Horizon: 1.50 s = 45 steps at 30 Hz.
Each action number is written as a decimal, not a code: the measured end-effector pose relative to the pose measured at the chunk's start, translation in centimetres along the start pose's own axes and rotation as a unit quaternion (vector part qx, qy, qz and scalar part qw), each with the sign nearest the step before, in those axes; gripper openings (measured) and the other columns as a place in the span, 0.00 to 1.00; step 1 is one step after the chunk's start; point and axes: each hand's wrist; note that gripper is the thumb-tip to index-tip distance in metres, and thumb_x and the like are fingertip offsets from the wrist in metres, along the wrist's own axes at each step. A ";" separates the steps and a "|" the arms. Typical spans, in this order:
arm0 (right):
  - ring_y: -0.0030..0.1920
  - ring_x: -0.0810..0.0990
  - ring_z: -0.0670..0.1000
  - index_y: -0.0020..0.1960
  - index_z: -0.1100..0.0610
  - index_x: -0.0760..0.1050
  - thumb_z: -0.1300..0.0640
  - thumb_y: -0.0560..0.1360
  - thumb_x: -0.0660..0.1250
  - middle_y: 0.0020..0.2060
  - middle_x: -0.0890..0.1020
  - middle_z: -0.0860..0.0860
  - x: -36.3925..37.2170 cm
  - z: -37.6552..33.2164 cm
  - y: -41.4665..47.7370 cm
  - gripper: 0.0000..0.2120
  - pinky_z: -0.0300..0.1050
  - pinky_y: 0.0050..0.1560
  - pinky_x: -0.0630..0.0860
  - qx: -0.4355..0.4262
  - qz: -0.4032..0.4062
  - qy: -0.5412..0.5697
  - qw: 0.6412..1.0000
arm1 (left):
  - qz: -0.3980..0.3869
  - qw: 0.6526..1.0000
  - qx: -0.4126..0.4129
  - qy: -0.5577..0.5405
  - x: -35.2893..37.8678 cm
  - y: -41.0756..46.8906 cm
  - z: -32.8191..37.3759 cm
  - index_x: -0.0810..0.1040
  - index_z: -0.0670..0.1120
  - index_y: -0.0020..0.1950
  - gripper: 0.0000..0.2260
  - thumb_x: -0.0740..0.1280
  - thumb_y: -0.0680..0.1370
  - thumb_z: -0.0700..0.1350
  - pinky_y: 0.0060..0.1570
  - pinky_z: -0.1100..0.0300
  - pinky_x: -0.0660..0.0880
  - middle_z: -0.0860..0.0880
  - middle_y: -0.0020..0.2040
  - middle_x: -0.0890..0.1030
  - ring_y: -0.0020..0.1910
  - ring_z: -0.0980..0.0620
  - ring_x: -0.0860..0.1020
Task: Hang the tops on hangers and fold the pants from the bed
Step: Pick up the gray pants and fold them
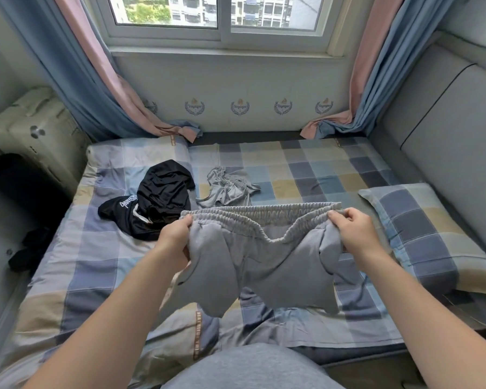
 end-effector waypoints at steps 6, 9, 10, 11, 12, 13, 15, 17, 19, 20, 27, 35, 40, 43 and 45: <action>0.32 0.83 0.53 0.43 0.59 0.74 0.58 0.80 0.67 0.33 0.82 0.54 2.5 -2.5 -2.8 0.08 0.47 0.30 0.79 0.069 -0.132 0.132 0.980 | -0.100 0.993 0.053 0.023 2.8 -2.8 -0.7 0.80 0.40 0.57 0.12 0.60 0.85 0.45 0.41 0.52 0.81 0.41 0.50 0.85 0.43 0.46 0.84; 0.32 0.83 0.53 0.45 0.59 0.77 0.59 0.80 0.67 0.35 0.83 0.55 3.4 -4.2 -4.6 0.06 0.46 0.29 0.78 0.035 -0.195 0.137 0.971 | -0.153 0.979 0.109 0.075 4.3 -4.8 -0.9 0.80 0.43 0.58 0.10 0.60 0.85 0.44 0.44 0.50 0.79 0.40 0.51 0.85 0.43 0.47 0.82; 0.32 0.83 0.53 0.46 0.59 0.78 0.59 0.79 0.68 0.36 0.84 0.55 3.6 -4.7 -5.1 0.04 0.45 0.29 0.78 0.022 -0.208 0.136 0.968 | -0.171 0.973 0.127 0.084 4.8 -5.6 -0.9 0.80 0.43 0.59 0.10 0.60 0.85 0.43 0.47 0.47 0.78 0.38 0.53 0.84 0.45 0.46 0.82; 0.32 0.83 0.53 0.48 0.60 0.79 0.60 0.79 0.69 0.37 0.84 0.56 3.8 -5.2 -5.6 0.03 0.45 0.29 0.78 0.009 -0.218 0.134 0.967 | -0.187 0.967 0.146 0.093 5.1 -6.3 -1.0 0.80 0.43 0.60 0.10 0.60 0.85 0.43 0.51 0.46 0.78 0.38 0.55 0.84 0.48 0.45 0.82; 0.34 0.83 0.54 0.48 0.60 0.79 0.60 0.78 0.69 0.38 0.84 0.57 4.0 -5.6 -6.1 0.03 0.46 0.30 0.79 -0.004 -0.223 0.129 0.966 | -0.206 0.960 0.164 0.099 5.4 -6.9 -1.0 0.80 0.42 0.60 0.10 0.61 0.84 0.42 0.53 0.46 0.79 0.39 0.55 0.84 0.48 0.46 0.82; 0.35 0.83 0.54 0.48 0.59 0.80 0.60 0.78 0.70 0.38 0.84 0.57 4.2 -6.1 -6.5 0.02 0.47 0.31 0.79 -0.018 -0.227 0.123 0.966 | -0.226 0.952 0.179 0.106 5.6 -7.4 -1.0 0.79 0.41 0.61 0.09 0.62 0.84 0.41 0.52 0.50 0.80 0.41 0.52 0.85 0.48 0.48 0.82; 0.35 0.83 0.52 0.46 0.57 0.80 0.60 0.77 0.71 0.37 0.84 0.54 4.4 -6.7 -7.2 0.02 0.46 0.33 0.80 -0.042 -0.231 0.113 0.965 | -0.266 0.934 0.200 0.128 5.8 -8.3 -0.9 0.78 0.39 0.60 0.09 0.64 0.82 0.38 0.45 0.59 0.80 0.45 0.48 0.84 0.45 0.52 0.82; 0.35 0.83 0.49 0.46 0.56 0.80 0.61 0.77 0.71 0.35 0.85 0.51 4.5 -7.2 -7.6 0.02 0.42 0.35 0.80 -0.065 -0.239 0.104 0.963 | -0.293 0.920 0.212 0.148 5.6 -8.7 -0.8 0.75 0.37 0.61 0.14 0.69 0.76 0.34 0.46 0.60 0.79 0.44 0.48 0.82 0.47 0.51 0.81; 0.38 0.84 0.47 0.48 0.58 0.82 0.62 0.79 0.69 0.38 0.87 0.51 4.3 -7.5 -7.8 0.03 0.38 0.39 0.79 -0.093 -0.257 0.089 0.958 | -0.313 0.906 0.223 0.176 5.3 -8.8 -0.6 0.72 0.36 0.64 0.24 0.68 0.68 0.33 0.52 0.53 0.78 0.39 0.51 0.80 0.51 0.49 0.79; 0.40 0.83 0.46 0.49 0.58 0.83 0.62 0.79 0.68 0.40 0.87 0.51 4.1 -7.6 -7.8 0.05 0.37 0.42 0.79 -0.109 -0.263 0.078 0.955 | -0.319 0.900 0.227 0.190 5.2 -8.7 -0.6 0.72 0.36 0.64 0.26 0.67 0.66 0.33 0.55 0.47 0.77 0.35 0.53 0.79 0.52 0.48 0.78; 0.55 0.80 0.41 0.60 0.51 0.81 0.63 0.78 0.69 0.56 0.81 0.47 2.6 -6.3 -7.1 0.13 0.35 0.53 0.78 -0.206 -0.216 0.029 0.954 | -0.282 0.910 0.250 0.174 5.2 -8.1 -1.2 0.74 0.35 0.62 0.20 0.70 0.71 0.35 0.60 0.38 0.75 0.30 0.57 0.79 0.53 0.44 0.78; 0.76 0.60 0.40 0.80 0.40 0.54 0.25 0.57 0.74 0.79 0.62 0.43 1.8 0.5 -4.5 0.57 0.54 0.77 0.54 0.011 -0.284 0.116 0.952 | -0.350 0.922 0.146 0.075 4.4 -6.8 -1.0 0.74 0.35 0.65 0.23 0.67 0.70 0.34 0.57 0.47 0.77 0.38 0.55 0.80 0.53 0.42 0.80; 0.66 0.78 0.53 0.71 0.56 0.71 0.37 0.63 0.79 0.66 0.80 0.53 2.2 3.6 -3.4 0.43 0.52 0.65 0.72 0.090 -0.403 0.225 0.883 | -0.384 0.919 0.058 0.060 4.5 -5.3 -1.6 0.77 0.39 0.58 0.17 0.67 0.69 0.34 0.50 0.53 0.81 0.41 0.49 0.82 0.46 0.45 0.82; 0.62 0.81 0.60 0.68 0.62 0.75 0.54 0.69 0.76 0.62 0.81 0.60 2.2 4.1 -2.5 0.29 0.54 0.61 0.79 0.117 -0.393 0.233 0.882 | -0.370 0.925 0.050 0.069 4.6 -4.2 -2.3 0.78 0.40 0.56 0.16 0.67 0.69 0.34 0.48 0.54 0.81 0.42 0.48 0.83 0.46 0.45 0.83; 0.59 0.83 0.59 0.64 0.63 0.77 0.59 0.70 0.75 0.59 0.84 0.60 1.9 4.5 -1.7 0.24 0.48 0.53 0.82 0.136 -0.350 0.235 0.897 | -0.346 0.934 0.048 0.078 4.8 -3.4 -2.9 0.79 0.41 0.56 0.16 0.68 0.69 0.34 0.48 0.55 0.81 0.42 0.49 0.83 0.47 0.45 0.83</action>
Point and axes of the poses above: each hand's wrist, its own y-axis towards the middle knuckle, its own x-axis out of the palm, z = x × y
